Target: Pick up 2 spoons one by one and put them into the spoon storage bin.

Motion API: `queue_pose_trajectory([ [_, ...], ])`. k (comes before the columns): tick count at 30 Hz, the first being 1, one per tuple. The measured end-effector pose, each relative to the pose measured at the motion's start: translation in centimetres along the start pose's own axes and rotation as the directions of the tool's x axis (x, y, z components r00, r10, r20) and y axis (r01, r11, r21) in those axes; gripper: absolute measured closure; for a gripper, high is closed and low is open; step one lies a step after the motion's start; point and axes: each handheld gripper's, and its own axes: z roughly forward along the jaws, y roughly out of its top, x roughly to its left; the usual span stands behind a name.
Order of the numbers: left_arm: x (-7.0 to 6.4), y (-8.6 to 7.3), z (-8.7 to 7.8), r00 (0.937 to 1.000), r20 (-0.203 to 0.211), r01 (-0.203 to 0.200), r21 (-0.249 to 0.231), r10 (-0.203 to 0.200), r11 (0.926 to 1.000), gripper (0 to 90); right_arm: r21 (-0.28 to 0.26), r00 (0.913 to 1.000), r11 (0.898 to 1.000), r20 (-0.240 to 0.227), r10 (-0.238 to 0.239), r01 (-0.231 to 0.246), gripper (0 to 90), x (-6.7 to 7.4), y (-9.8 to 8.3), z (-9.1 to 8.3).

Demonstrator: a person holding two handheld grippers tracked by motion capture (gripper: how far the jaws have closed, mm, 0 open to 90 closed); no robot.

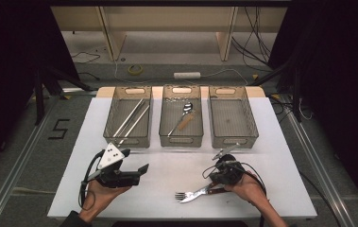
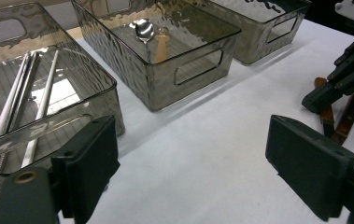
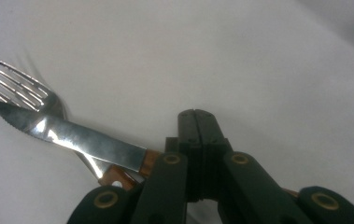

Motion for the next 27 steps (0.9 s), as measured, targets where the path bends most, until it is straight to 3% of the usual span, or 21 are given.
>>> queue_pose_trajectory([
  [8,0.1,0.0,-0.1,1.0000,-0.001,-0.004,-0.004,0.004,1.0000,16.6,-0.003,0.9997,1.000,0.008,-0.022,0.022,90.0,0.2,-0.3,-0.3],
  [11,0.1,0.0,-0.1,1.0000,0.000,0.001,-0.012,-0.001,0.9999,16.6,-0.042,0.9990,0.998,0.003,-0.044,0.044,88.2,0.1,-0.4,-1.0],
  [13,0.1,0.0,-0.2,1.0000,0.002,0.002,-0.014,-0.002,0.9999,16.6,-0.065,0.9968,0.995,0.007,-0.079,0.080,82.6,0.0,-0.3,-1.7],
  [20,0.1,0.1,-0.2,1.0000,0.004,0.001,-0.014,-0.001,0.9999,16.6,-0.101,0.9905,0.985,0.005,-0.138,0.137,55.0,-0.2,0.1,-3.1],
  [24,0.1,0.1,-0.2,1.0000,0.007,0.000,-0.016,0.000,0.9999,16.4,-0.097,0.9858,0.981,0.000,-0.168,0.167,42.7,-0.3,0.2,-3.4],
  [27,0.1,0.1,-0.2,0.9999,0.010,-0.004,-0.022,0.004,0.9998,16.3,-0.090,0.9820,0.978,0.005,-0.189,0.188,38.3,-0.4,0.3,-3.7],
])
